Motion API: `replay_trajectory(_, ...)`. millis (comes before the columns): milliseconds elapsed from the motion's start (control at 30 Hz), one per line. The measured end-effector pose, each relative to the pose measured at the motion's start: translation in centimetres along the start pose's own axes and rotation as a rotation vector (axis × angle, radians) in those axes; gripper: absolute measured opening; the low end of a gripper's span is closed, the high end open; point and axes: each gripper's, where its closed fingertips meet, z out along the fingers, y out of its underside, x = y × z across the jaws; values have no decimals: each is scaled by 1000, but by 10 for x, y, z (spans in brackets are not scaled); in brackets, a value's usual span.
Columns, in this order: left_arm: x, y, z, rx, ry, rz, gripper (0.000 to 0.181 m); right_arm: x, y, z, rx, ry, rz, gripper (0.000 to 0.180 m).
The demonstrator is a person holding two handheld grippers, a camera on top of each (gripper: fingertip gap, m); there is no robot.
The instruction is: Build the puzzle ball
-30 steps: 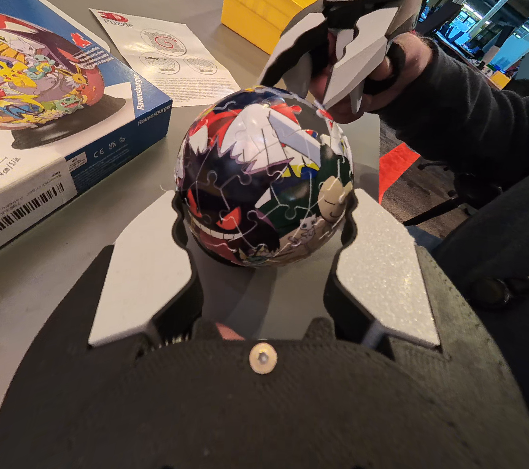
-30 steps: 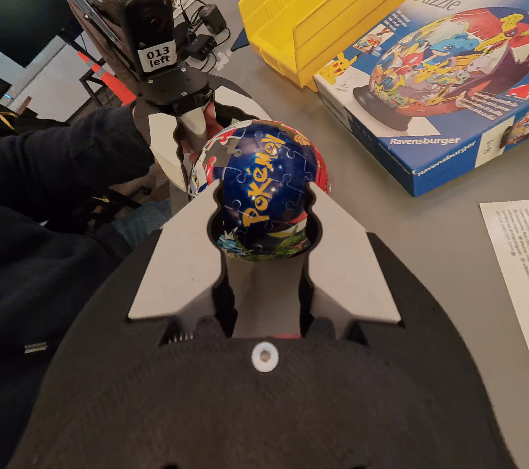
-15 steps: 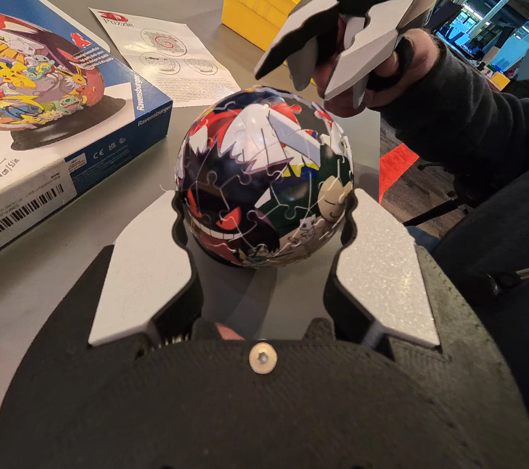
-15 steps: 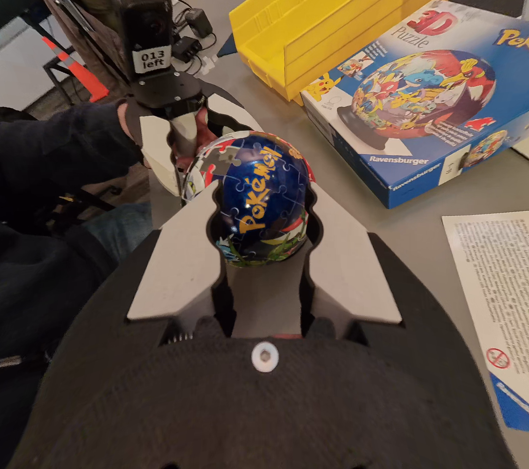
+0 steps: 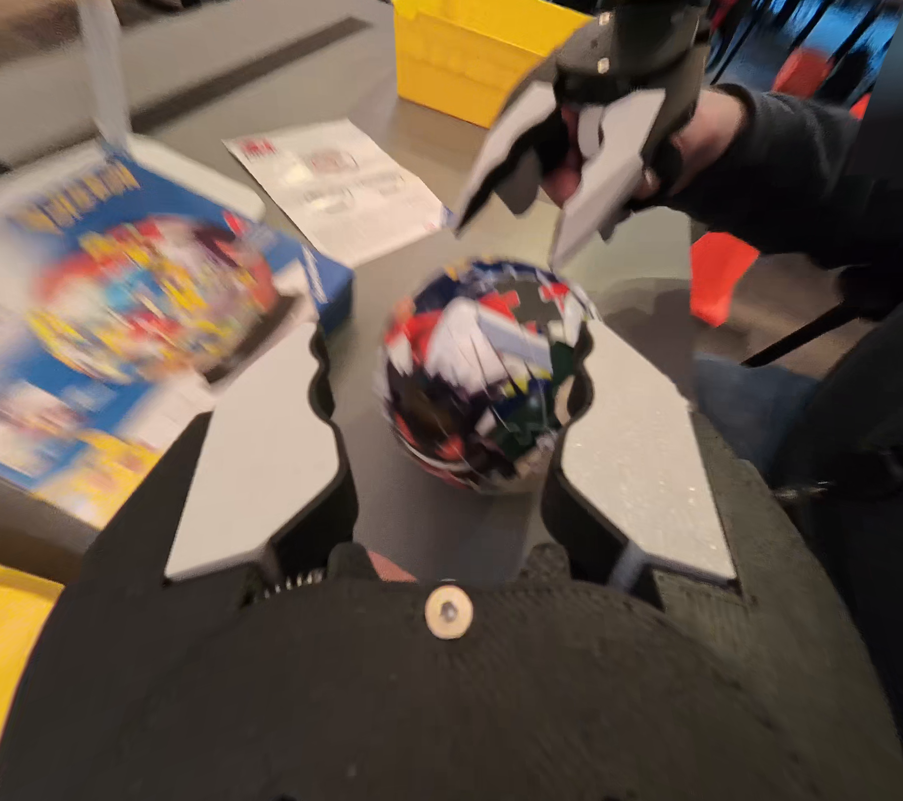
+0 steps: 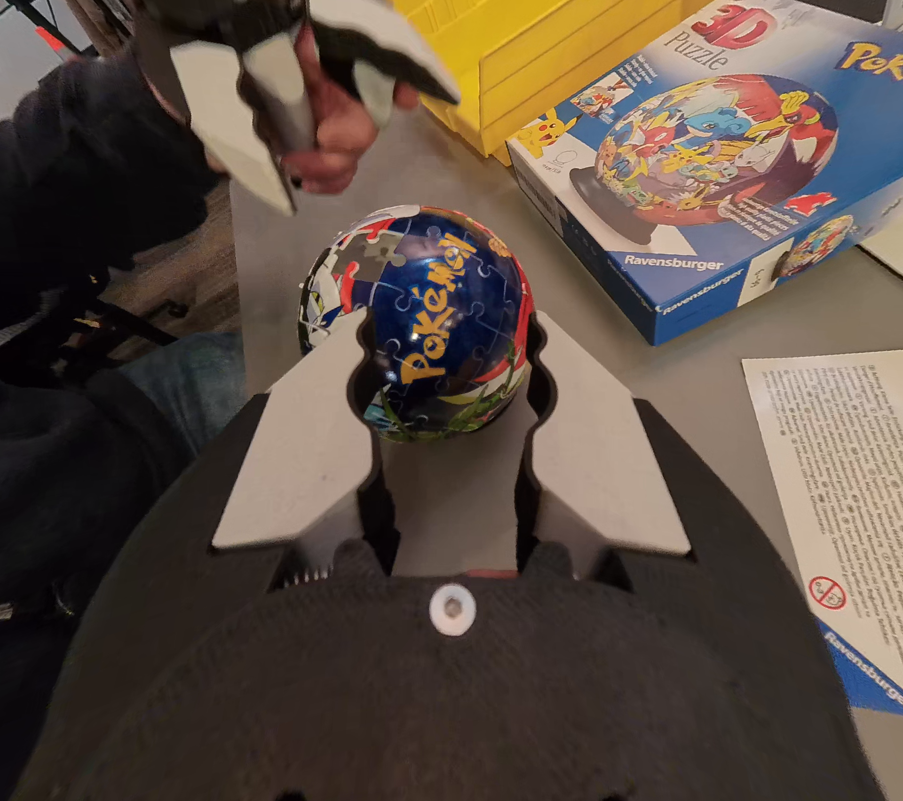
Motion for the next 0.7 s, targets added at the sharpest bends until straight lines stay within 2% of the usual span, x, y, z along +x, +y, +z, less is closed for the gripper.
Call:
replay_trajectory(33,-3,-10,1,-25,-8,57,90,-1,0,0,2,-3,-1,59)
replay_trajectory(133,-2,-28,20,-156,32,252,82,-3,0,1,9,-18,3,60)
replay_trajectory(267,-3,-16,49,-369,96,446,75,-3,1,2,25,-38,21,60)
replay_trajectory(367,2,-13,55,-408,168,466,68,-5,4,2,27,-68,40,60)
replay_trajectory(700,9,-5,49,-491,267,531,68,-2,3,3,58,-108,80,60)
